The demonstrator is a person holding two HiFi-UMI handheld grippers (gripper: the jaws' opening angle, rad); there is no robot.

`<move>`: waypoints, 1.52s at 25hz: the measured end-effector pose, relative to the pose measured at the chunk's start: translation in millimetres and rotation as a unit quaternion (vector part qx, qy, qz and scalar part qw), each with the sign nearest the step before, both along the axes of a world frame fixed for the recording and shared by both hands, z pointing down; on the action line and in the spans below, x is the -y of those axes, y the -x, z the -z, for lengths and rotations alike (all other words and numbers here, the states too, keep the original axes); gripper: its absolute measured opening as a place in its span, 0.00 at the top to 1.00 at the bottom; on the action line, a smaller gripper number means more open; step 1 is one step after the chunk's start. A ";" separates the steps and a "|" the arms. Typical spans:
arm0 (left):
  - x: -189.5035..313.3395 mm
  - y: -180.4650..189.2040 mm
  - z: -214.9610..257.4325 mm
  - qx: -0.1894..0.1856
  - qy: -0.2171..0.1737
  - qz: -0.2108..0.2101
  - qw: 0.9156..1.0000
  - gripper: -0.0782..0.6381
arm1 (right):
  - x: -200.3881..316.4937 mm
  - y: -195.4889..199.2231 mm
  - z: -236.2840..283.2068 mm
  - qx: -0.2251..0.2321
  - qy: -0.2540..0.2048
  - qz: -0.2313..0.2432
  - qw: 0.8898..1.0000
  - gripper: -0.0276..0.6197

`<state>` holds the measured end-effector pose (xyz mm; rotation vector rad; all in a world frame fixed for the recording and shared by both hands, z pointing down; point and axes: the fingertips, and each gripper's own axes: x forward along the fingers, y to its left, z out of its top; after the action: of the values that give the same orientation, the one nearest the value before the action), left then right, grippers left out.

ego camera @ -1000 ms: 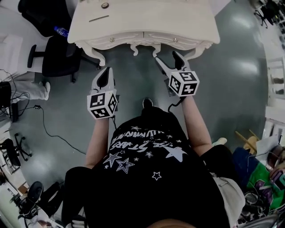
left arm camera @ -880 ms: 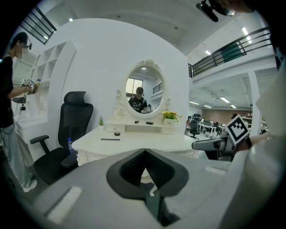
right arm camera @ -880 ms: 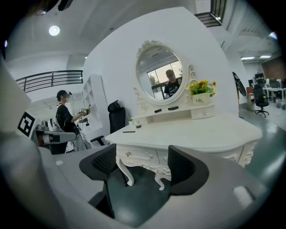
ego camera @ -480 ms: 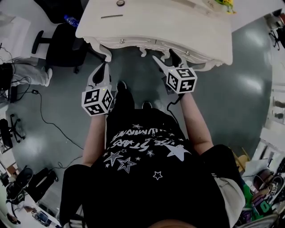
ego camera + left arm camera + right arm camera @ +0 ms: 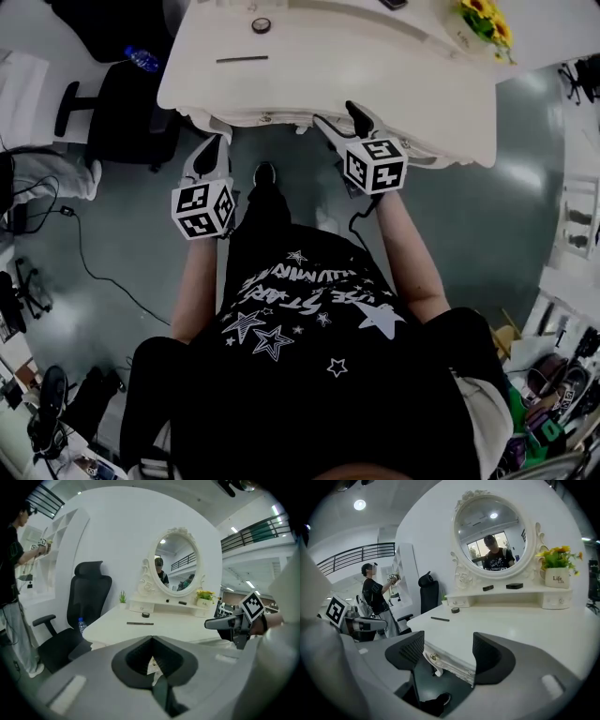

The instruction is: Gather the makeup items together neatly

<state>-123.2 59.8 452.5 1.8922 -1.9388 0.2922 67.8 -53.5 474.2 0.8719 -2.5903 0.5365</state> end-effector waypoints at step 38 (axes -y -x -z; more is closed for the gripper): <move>143.8 167.5 -52.4 -0.052 0.040 -0.060 0.996 0.89 | 103.6 211.5 -87.7 -0.262 0.002 0.252 0.931 0.71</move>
<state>-290.7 -84.1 505.0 1.9358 -1.7232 0.2964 -143.6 -157.1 561.9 0.2597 -2.1815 0.1309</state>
